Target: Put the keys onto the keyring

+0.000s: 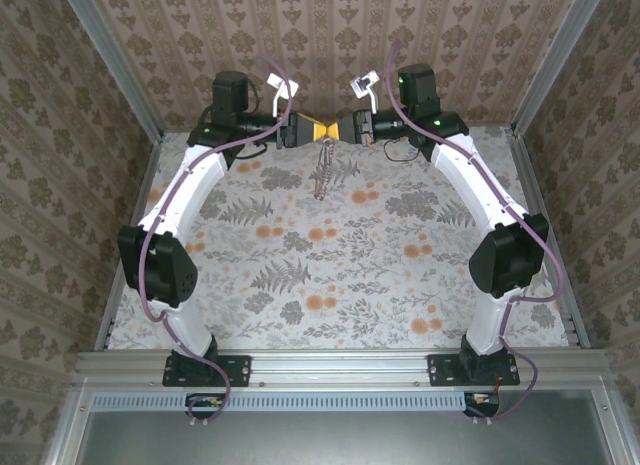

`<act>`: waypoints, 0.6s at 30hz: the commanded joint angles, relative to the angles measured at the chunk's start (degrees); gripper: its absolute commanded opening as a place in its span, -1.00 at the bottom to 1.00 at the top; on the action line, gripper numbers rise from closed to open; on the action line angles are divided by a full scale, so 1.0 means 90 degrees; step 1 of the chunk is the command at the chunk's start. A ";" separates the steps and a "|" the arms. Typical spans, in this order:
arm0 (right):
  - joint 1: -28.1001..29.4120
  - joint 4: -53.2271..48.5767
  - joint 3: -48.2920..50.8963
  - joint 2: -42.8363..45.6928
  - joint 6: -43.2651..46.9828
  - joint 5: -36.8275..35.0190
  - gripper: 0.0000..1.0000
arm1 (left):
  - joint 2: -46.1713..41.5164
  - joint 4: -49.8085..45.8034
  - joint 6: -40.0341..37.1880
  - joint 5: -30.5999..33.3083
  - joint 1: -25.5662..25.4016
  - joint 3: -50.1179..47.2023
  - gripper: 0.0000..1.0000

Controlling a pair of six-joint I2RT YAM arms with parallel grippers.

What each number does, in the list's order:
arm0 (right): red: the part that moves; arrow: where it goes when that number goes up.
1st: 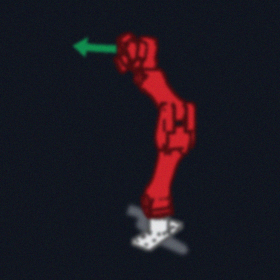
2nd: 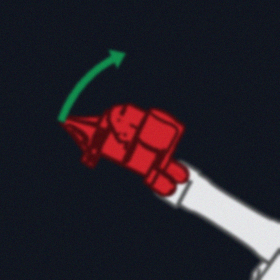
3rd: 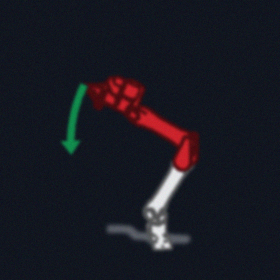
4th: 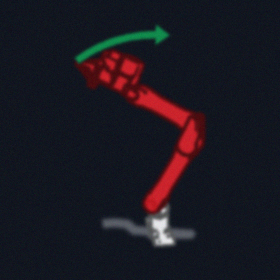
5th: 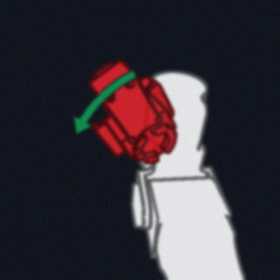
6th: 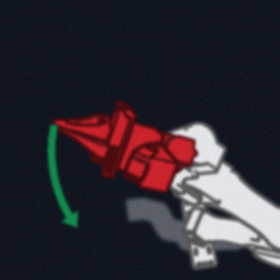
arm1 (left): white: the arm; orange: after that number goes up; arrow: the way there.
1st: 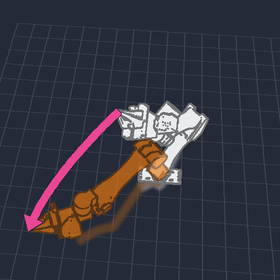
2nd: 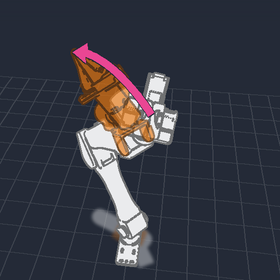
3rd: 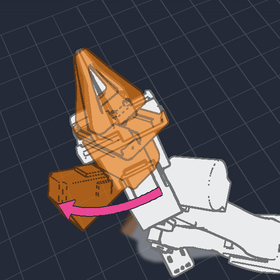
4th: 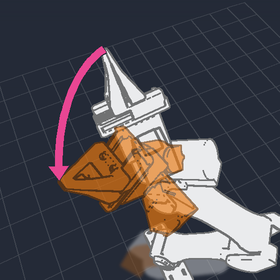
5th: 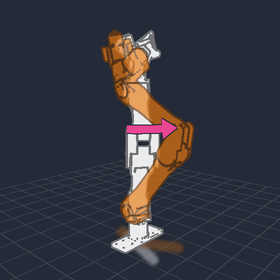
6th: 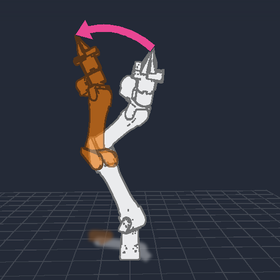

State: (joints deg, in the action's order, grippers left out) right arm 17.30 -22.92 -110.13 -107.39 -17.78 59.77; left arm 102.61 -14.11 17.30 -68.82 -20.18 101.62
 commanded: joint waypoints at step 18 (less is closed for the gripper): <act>-0.0018 0.0494 0.0192 0.0191 -0.0164 0.0155 -1.00 | -0.0092 0.0353 -0.0017 -0.0301 -0.0120 -0.0230 -1.00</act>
State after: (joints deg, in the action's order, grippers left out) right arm 17.23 -21.91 -109.27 -107.31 -18.02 60.55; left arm 102.61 -13.19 17.10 -69.38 -20.23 99.98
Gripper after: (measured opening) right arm 0.062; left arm 0.046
